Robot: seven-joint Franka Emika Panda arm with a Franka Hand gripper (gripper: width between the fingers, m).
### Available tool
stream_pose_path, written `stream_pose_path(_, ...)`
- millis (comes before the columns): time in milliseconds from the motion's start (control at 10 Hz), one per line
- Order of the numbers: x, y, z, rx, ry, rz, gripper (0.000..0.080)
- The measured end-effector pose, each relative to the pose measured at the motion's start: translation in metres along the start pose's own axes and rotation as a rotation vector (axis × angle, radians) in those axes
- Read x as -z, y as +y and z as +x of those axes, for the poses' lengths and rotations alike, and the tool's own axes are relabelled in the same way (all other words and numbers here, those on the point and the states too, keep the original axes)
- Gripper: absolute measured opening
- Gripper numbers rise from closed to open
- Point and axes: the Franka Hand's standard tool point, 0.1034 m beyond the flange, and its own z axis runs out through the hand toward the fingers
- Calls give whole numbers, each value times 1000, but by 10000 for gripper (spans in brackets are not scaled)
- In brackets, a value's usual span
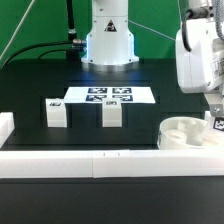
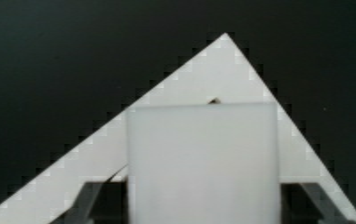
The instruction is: Assemble stool
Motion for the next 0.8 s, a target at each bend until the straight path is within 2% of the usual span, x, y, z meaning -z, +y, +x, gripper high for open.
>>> stream_pose_path(300,0,0,0,41,2,0,337)
stream_pose_path(400,0,0,0,43,2,0,536)
stream_pose_path(500,1,0,0,53,0,4,536)
stream_pose_path(600,10,-3,0,89,-11,23,622)
stream_pose_path(700,27,-5,5,122,-26,41,643)
stream_pose_path(800,39,-11,9,145,-31,39,643)
